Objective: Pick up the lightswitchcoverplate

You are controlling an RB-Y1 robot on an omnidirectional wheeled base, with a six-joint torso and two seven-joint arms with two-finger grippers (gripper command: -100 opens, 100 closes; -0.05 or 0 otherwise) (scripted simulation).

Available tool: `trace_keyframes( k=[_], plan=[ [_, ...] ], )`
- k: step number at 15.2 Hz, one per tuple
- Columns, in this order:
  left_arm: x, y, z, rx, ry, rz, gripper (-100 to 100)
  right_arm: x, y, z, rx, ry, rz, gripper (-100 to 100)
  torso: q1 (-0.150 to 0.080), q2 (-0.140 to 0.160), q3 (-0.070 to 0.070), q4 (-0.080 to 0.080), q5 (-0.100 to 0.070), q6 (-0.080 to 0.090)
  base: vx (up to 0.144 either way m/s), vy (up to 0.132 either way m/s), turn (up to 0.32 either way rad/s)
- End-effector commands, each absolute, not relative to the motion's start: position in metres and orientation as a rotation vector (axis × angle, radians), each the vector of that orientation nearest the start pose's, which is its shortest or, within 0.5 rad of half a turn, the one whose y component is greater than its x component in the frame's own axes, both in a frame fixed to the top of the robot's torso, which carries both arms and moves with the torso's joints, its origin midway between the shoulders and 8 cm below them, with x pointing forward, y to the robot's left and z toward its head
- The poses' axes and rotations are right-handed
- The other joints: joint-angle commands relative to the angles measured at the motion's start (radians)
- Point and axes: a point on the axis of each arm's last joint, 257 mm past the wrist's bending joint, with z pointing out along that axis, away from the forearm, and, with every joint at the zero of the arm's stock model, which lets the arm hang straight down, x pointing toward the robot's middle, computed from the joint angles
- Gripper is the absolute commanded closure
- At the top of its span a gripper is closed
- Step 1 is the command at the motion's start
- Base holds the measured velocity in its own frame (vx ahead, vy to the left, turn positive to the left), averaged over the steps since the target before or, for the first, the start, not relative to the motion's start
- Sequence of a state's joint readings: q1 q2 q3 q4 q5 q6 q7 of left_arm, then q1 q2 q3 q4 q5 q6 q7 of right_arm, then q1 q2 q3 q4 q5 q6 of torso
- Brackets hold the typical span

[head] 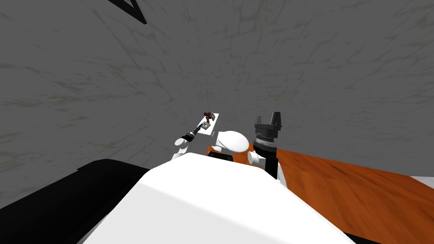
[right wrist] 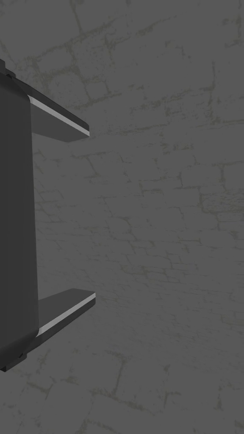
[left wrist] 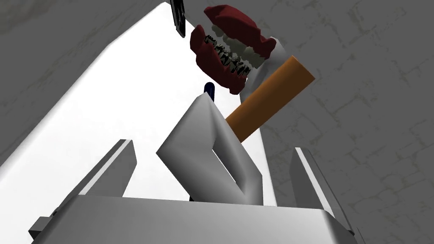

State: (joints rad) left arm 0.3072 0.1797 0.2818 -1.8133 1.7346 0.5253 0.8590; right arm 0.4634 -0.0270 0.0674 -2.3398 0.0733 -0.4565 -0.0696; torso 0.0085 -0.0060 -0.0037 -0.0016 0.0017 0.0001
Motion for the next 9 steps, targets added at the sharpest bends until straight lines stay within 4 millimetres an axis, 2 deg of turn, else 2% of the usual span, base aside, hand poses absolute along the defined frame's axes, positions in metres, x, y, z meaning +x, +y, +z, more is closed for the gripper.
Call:
trace_keyframes(
  k=[1,2,3,4,9],
  plan=[
    [0.438,0.317,-0.223,1.815,0.536,1.613,-100,0.344,-0.240,0.053,0.588,0.628,1.411,0,0.000,0.000,0.000,0.000,0.000,0.000,0.023,0.026,0.015],
    [0.434,0.326,-0.212,1.809,0.529,1.622,-100,0.344,-0.240,0.053,0.588,0.628,1.411,0,0.003,-0.001,0.000,0.000,0.000,0.000,0.066,-0.081,-0.020],
    [0.437,0.319,-0.220,1.812,0.535,1.612,-100,0.344,-0.240,0.053,0.588,0.628,1.411,0,0.000,-0.003,-0.001,0.000,-0.001,0.001,0.060,-0.076,0.003],
    [0.437,0.320,-0.219,1.811,0.535,1.613,100,0.344,-0.240,0.053,0.588,0.628,1.411,0,-0.001,-0.004,-0.002,0.000,-0.002,0.001,0.018,-0.024,0.008],
    [0.436,0.320,-0.219,1.810,0.539,1.611,100,0.344,-0.240,0.053,0.588,0.628,1.411,0,0.002,-0.001,0.000,0.001,-0.001,0.001,0.002,-0.002,0.003]
  ],
)
